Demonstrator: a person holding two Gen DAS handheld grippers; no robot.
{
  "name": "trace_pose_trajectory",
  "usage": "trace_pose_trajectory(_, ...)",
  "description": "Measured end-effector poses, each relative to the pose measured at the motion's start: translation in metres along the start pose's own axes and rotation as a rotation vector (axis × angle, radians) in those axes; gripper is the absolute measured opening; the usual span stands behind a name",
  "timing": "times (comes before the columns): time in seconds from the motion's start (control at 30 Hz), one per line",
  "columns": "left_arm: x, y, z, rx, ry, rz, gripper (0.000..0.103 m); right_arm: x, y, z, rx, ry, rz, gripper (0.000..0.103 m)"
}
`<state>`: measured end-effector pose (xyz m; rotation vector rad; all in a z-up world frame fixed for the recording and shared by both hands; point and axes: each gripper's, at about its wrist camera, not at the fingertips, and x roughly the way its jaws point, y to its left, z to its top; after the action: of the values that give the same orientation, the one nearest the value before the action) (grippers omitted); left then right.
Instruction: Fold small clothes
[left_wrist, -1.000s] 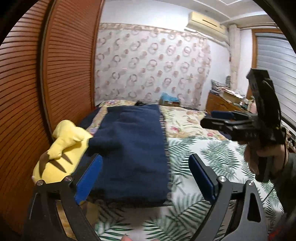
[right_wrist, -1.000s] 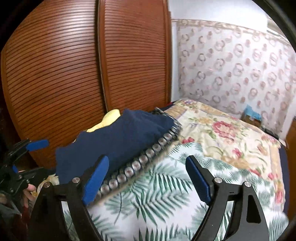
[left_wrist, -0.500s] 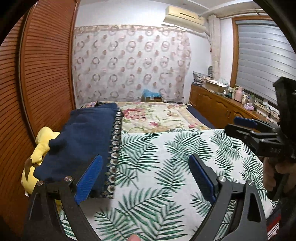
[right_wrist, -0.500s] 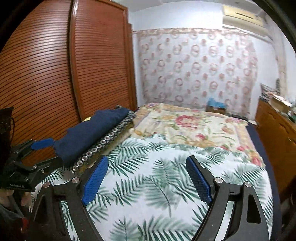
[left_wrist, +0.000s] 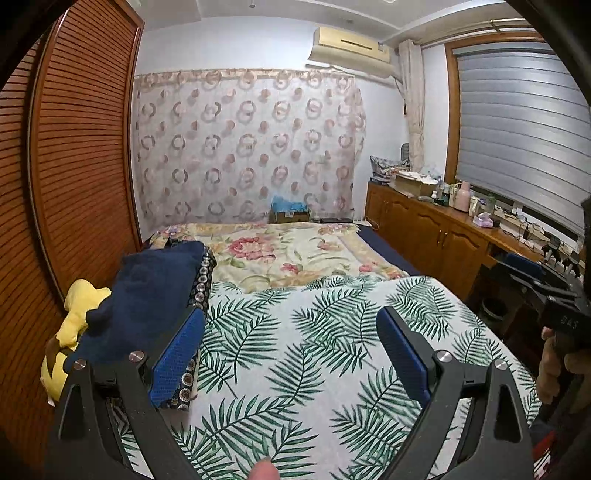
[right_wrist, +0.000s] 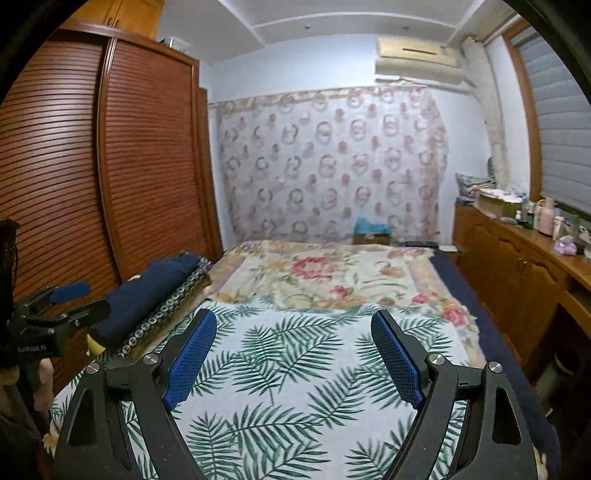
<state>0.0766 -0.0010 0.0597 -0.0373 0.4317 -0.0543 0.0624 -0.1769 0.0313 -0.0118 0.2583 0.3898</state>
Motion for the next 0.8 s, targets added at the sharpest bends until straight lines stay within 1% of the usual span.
trace_pose_trajectory(0.07, -0.002, -0.002, 0.002, -0.005, -0.005, -0.004, 0.094, -0.002, 0.006, -0.005, 0.006, -0.009, -0.018, 0.087)
trace_pose_trajectory(0.2, -0.002, -0.005, 0.001, -0.006, -0.013, 0.028, 0.094, -0.006, 0.019, -0.012, 0.014, -0.015, -0.035, 0.087)
trace_pose_trajectory(0.3, -0.002, -0.006, 0.001, -0.003, -0.014, 0.033, 0.094, 0.0, 0.025, -0.016, 0.02, -0.009, -0.044, 0.087)
trace_pose_trajectory(0.33, -0.003, -0.007, 0.001, -0.003, -0.016, 0.039, 0.094, 0.008, 0.022, -0.016, 0.026, -0.007, -0.047, 0.087)
trace_pose_trajectory(0.4, -0.003, -0.007, 0.001, -0.002, -0.019, 0.041, 0.094, 0.01, 0.024, -0.016, 0.03, -0.003, -0.047, 0.087)
trace_pose_trajectory(0.43, -0.002, -0.006, 0.001, -0.001, -0.021, 0.043, 0.094, 0.011, 0.018, -0.016, 0.032, -0.002, -0.049, 0.087)
trace_pose_trajectory(0.8, -0.004, -0.007, 0.0, 0.006, -0.026, 0.049, 0.094, 0.01, 0.01, -0.013, 0.026, -0.002, -0.052, 0.087)
